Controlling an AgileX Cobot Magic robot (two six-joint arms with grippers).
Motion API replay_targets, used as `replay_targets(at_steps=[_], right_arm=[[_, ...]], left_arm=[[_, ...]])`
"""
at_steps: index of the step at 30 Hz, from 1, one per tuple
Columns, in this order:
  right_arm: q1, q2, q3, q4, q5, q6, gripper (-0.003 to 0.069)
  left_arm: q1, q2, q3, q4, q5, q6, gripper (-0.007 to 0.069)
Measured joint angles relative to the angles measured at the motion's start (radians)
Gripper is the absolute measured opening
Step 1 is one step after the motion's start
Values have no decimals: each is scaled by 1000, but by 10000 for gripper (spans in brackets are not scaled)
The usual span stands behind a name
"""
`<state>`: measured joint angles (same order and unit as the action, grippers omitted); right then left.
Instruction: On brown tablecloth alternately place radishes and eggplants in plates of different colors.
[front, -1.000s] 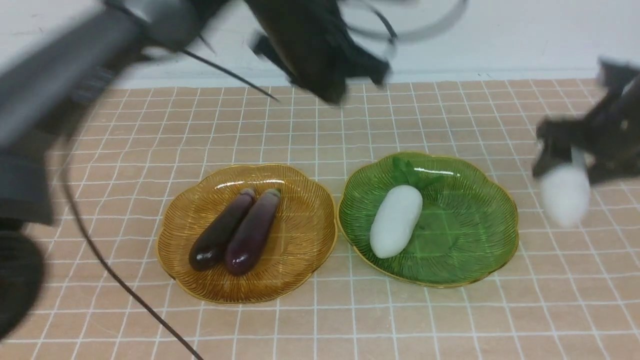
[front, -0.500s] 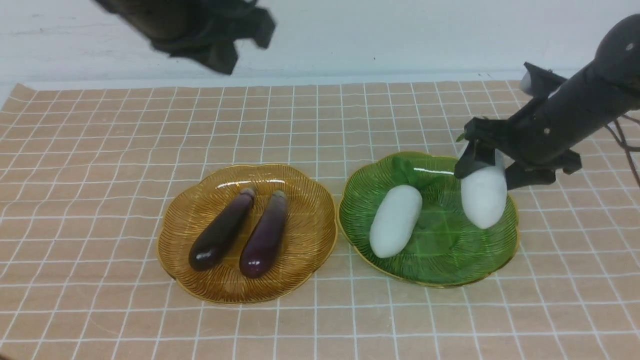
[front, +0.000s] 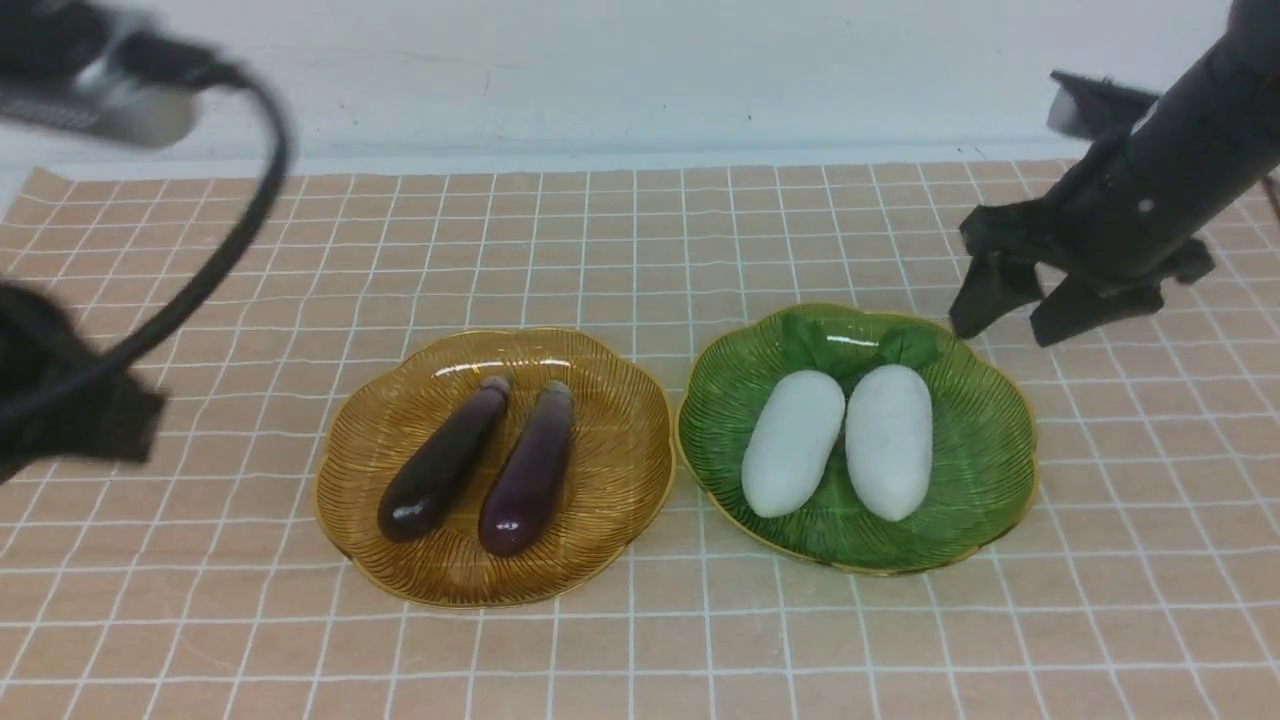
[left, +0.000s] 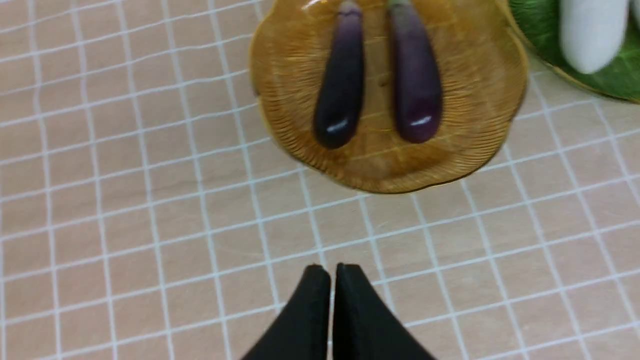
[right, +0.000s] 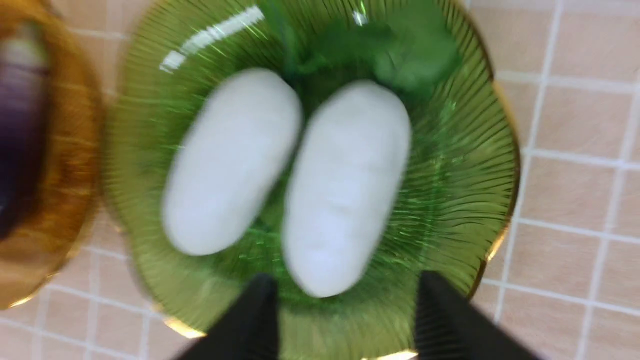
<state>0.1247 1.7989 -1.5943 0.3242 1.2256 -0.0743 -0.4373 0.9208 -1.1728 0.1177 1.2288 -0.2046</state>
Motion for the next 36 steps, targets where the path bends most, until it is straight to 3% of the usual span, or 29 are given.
replay_targets(at_steps=[7, 10, 15, 19, 21, 23, 28, 36], right_arm=[[0, -279, 53, 12, 10, -20, 96], [0, -438, 112, 14, 5, -29, 17], [0, -763, 309, 14, -188, -49, -13], [0, -1137, 636, 17, -552, -101, -15], [0, -1376, 866, 17, -810, -142, -15], [0, -1564, 1028, 13, -940, -157, -15], [0, -1788, 1200, 11, -1015, -167, -15], [0, -1809, 1226, 10, -1028, -171, -15]], left_arm=[[0, -253, 252, 111, -79, -130, -3], [0, -339, 342, 153, -115, -182, -3], [0, -472, 460, 200, -187, -246, -3], [0, -545, 529, 206, -228, -257, -3], [0, -551, 545, 206, -234, -257, -3], [0, -551, 555, 206, -245, -257, -3], [0, -551, 571, 206, -285, -257, -3], [0, -554, 572, 206, -301, -257, -3]])
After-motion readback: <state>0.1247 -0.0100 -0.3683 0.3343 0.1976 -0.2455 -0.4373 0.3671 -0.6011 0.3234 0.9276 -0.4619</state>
